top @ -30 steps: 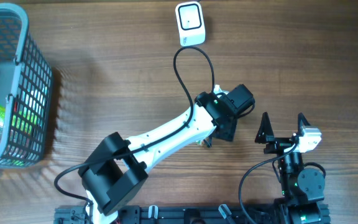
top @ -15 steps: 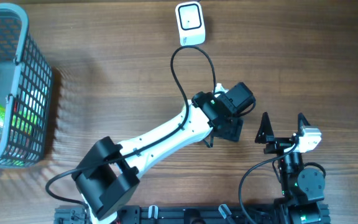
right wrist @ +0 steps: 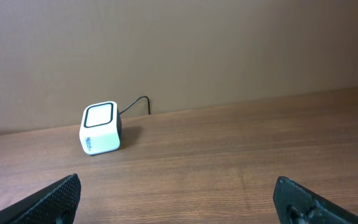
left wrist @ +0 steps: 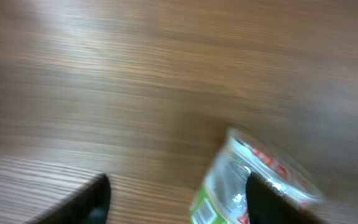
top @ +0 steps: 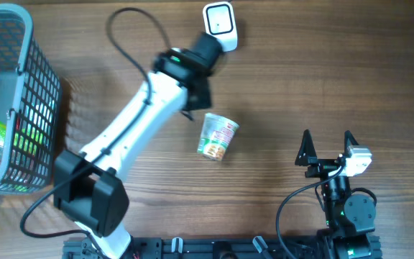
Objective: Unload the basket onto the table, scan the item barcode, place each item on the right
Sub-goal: 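Lower the cup noodles onto the table and open left gripper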
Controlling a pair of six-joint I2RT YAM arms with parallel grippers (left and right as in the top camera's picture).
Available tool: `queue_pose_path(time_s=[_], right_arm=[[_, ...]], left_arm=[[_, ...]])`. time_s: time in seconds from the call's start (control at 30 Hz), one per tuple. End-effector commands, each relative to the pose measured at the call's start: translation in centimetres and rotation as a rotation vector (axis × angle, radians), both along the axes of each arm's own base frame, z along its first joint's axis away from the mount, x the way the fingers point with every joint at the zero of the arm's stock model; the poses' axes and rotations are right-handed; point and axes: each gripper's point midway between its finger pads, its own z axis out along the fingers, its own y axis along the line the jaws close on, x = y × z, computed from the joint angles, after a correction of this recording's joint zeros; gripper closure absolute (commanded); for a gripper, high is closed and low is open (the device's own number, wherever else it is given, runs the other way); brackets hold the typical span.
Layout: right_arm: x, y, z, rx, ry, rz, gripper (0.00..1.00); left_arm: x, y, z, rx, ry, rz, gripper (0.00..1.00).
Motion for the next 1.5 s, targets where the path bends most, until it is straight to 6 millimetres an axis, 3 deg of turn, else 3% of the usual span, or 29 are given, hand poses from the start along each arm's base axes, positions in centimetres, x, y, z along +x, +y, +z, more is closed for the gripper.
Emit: queue_pose_path(time_s=[0.0, 0.1, 0.17, 0.27, 0.4, 0.53, 0.77, 1.2, 1.47], right_arm=[[0.0, -0.2, 0.2, 0.003, -0.009, -0.009, 0.0], [0.0, -0.2, 0.2, 0.003, -0.009, -0.009, 0.0], [0.0, -0.2, 0.2, 0.003, -0.009, -0.009, 0.0], [0.0, -0.2, 0.2, 0.003, -0.009, -0.009, 0.0], [0.0, -0.2, 0.2, 0.003, -0.009, -0.009, 0.0], [0.0, -0.2, 0.2, 0.003, -0.009, -0.009, 0.0], [0.0, -0.2, 0.2, 0.003, -0.009, -0.009, 0.0], [0.0, -0.2, 0.2, 0.003, -0.009, -0.009, 0.0], [0.0, -0.2, 0.2, 0.003, -0.009, -0.009, 0.0]], left_arm=[[-0.4, 3.8, -3.0, -0.006, 0.087, 0.057, 0.96], [-1.0, 4.8, -6.8, -0.011, 0.106, 0.076, 0.96], [-1.7, 3.2, -9.1, -0.095, 0.123, 0.017, 0.96], [-2.8, 1.0, -10.4, -0.201, 0.154, -0.022, 0.95], [-4.5, -3.4, -10.0, -0.346, 0.201, -0.115, 0.92], [-5.6, -5.6, -9.9, -0.347, 0.2, -0.183, 0.91], [-6.6, -7.9, -7.7, -0.371, 0.151, -0.263, 0.83], [-9.3, -11.4, -7.5, -0.366, 0.148, -0.384, 0.75], [-8.5, -12.7, -7.3, -0.363, 0.076, -0.413, 0.73]])
